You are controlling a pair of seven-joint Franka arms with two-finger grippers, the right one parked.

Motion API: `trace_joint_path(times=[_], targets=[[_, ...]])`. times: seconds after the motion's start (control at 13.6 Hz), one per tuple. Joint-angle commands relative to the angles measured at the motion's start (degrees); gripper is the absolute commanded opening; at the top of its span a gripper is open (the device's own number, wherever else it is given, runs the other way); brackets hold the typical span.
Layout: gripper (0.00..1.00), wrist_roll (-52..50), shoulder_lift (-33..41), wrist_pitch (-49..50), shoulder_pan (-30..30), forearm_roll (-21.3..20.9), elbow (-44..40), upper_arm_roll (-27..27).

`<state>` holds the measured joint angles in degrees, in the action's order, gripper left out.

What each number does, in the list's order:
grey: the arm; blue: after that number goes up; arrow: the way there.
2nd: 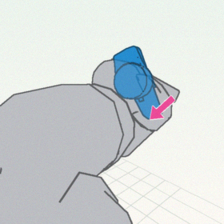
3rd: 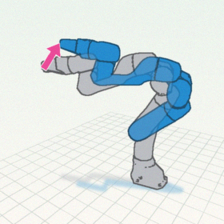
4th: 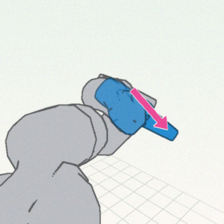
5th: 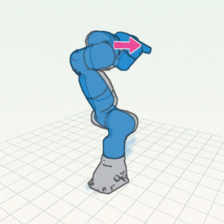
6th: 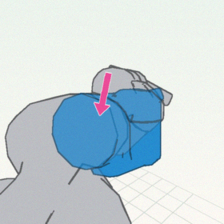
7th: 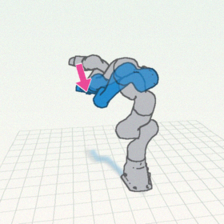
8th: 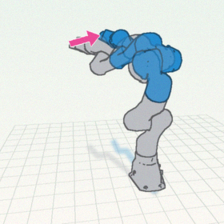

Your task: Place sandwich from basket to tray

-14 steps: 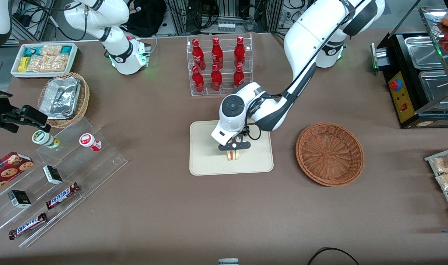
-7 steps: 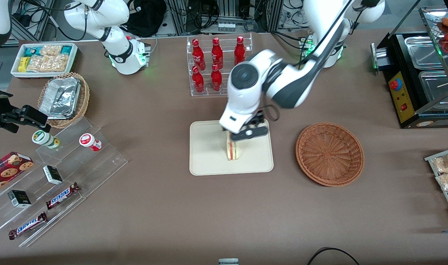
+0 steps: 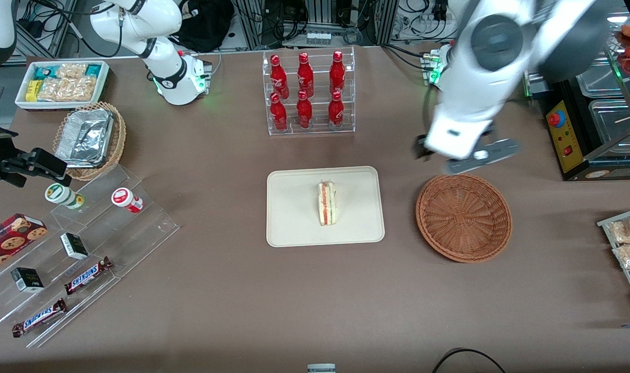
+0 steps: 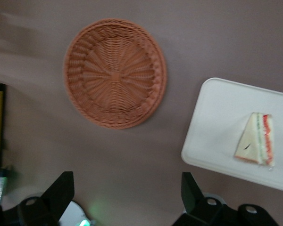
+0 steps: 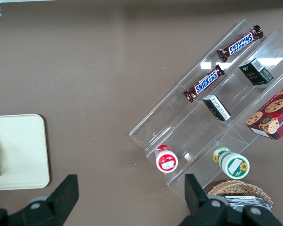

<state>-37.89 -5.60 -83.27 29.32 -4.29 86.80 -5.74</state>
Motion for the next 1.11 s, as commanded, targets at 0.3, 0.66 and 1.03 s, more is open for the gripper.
trace_joint_path(times=[0.3,0.66,1.03], targets=[[1.00,18.01,6.13,5.65,0.73,1.30,1.88,-11.83],[1.00,25.93,8.41,9.09,0.56,1.21,2.14,-15.97],[1.00,25.93,5.17,7.50,-16.52,1.12,-0.66,-1.87]])
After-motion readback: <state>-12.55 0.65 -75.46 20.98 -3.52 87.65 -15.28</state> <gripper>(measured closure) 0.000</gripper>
